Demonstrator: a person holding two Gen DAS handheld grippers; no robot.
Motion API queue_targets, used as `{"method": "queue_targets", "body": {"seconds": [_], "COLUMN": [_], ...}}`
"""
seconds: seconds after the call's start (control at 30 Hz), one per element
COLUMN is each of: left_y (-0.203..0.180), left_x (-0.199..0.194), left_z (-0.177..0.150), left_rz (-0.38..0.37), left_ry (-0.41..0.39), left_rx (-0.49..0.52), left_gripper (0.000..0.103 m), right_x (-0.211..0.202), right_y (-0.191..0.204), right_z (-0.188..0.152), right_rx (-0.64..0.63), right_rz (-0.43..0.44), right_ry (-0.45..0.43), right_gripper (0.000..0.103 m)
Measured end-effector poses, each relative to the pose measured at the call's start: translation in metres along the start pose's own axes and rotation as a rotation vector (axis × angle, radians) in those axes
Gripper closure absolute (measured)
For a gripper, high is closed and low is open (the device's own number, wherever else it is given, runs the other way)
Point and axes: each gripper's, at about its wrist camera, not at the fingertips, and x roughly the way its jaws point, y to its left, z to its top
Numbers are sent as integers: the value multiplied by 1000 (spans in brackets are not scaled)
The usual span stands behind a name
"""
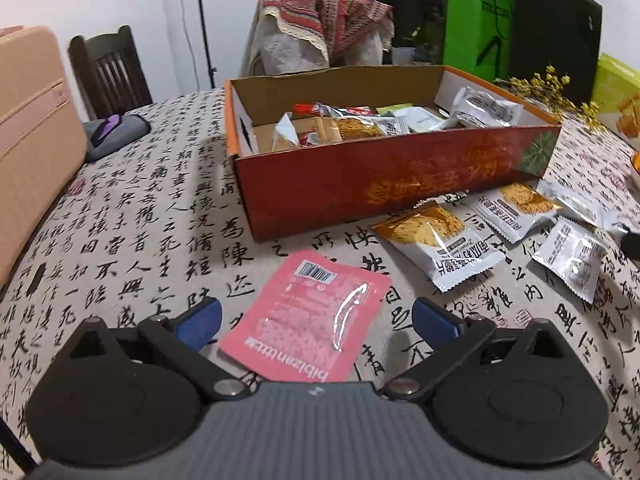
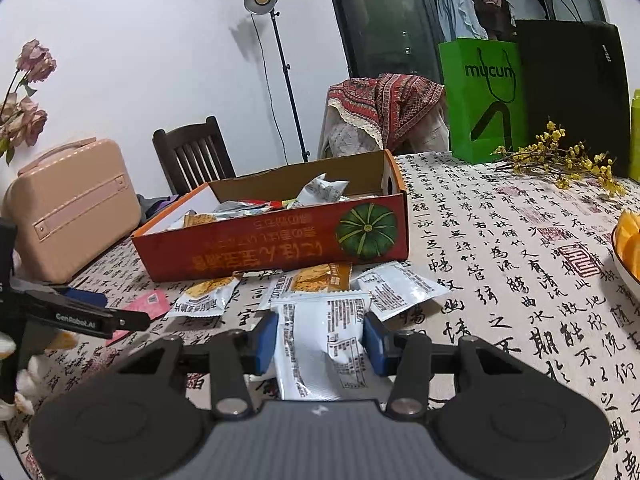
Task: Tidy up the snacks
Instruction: 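Grasp the pink packet with the left gripper while the right gripper holds a white packet, then carry the pink and white packets over the box with both grippers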
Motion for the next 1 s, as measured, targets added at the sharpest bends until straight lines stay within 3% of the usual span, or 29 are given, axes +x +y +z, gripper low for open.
{"method": "queue_targets", "body": {"seconds": [0.17, 0.3, 0.43, 0.5, 0.63, 1.0], "left_y": [6, 15, 21, 21, 13, 1], "left_x": [13, 18, 21, 19, 11, -6], "left_z": [2, 3, 4, 3, 1, -11], "left_rz": [-6, 16, -24, -37, -53, -19], "left_ry": [29, -7, -5, -7, -27, -89], "left_rx": [8, 10, -14, -12, 3, 6], "left_gripper": [0, 0, 1, 6, 29, 30], "right_x": [-3, -4, -5, -5, -4, -3], "right_y": [-2, -2, -2, -2, -2, -4], "right_z": [-2, -2, -3, -3, -3, -4], "right_rx": [7, 11, 11, 12, 13, 20], "right_rz": [-2, -3, -2, -4, -3, 5], "right_ry": [-1, -2, -3, 0, 4, 5], "right_gripper": [58, 58, 58, 58, 58, 58]}}
